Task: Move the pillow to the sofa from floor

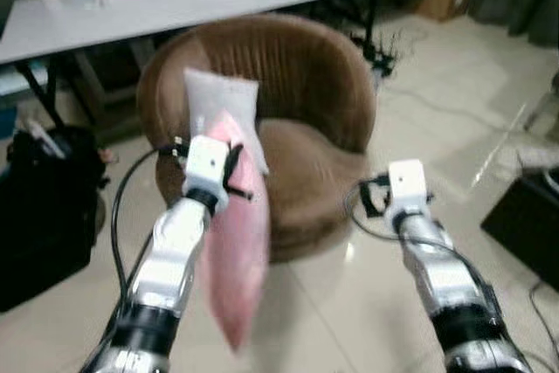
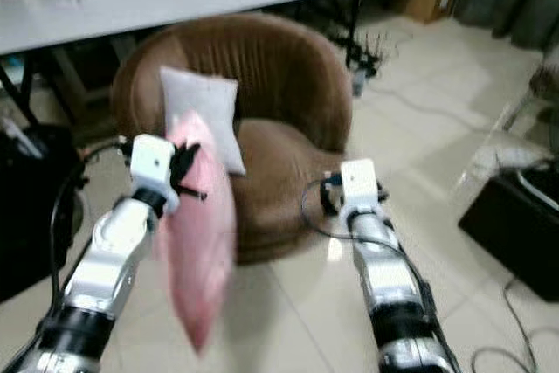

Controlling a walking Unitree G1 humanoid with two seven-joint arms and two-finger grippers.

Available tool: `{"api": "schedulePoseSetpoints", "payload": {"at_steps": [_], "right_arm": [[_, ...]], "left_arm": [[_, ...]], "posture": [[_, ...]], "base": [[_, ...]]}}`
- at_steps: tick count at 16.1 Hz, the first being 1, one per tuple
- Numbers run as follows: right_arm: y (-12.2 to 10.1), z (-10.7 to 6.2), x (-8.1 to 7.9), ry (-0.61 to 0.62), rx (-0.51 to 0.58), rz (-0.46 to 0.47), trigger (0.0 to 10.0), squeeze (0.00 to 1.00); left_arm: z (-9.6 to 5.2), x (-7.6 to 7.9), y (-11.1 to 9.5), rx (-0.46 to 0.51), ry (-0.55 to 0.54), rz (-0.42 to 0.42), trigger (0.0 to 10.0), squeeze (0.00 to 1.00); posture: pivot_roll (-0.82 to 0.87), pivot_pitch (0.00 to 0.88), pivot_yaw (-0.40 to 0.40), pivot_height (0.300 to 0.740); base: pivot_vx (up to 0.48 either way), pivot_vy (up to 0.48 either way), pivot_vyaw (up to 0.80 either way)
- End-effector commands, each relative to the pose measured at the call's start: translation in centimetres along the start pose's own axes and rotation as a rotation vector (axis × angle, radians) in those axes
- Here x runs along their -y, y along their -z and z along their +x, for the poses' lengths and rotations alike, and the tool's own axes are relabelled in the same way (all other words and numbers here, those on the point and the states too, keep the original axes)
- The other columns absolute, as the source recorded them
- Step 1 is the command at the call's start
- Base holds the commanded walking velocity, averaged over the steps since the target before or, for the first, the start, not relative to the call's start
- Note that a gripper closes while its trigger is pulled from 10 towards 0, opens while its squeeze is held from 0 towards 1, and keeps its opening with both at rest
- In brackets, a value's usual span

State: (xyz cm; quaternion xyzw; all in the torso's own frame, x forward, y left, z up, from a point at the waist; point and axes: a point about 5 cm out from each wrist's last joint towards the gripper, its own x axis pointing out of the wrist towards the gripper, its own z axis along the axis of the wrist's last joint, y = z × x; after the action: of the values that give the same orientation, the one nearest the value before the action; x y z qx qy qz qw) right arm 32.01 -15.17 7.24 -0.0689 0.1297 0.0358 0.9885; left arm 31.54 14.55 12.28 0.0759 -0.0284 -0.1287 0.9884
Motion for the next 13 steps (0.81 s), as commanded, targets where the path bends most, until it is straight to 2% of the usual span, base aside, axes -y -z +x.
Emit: {"api": "schedulePoseSetpoints", "payload": {"at_steps": [1, 13], "right_arm": [[-0.24, 0.02, -0.1, -0.011, 0.008, -0.004, 10.0, 0.0], [-0.01, -0.21, -0.03, -0.001, 0.006, -0.01, 10.0, 0.0]], "left_arm": [[0.4, -0.17, -1.23, 0.052, -0.003, 0.003, 10.0, 0.0], [0.32, 0.08, -1.08, 0.043, 0.023, 0.006, 10.0, 0.0]], "posture": [[0.06, 0.0, 0.053, 0.74], [0.06, 0.0, 0.061, 0.74]], "base": [[0.48, 0.0, -0.77], [0.467, 0.0, 0.0]]}}
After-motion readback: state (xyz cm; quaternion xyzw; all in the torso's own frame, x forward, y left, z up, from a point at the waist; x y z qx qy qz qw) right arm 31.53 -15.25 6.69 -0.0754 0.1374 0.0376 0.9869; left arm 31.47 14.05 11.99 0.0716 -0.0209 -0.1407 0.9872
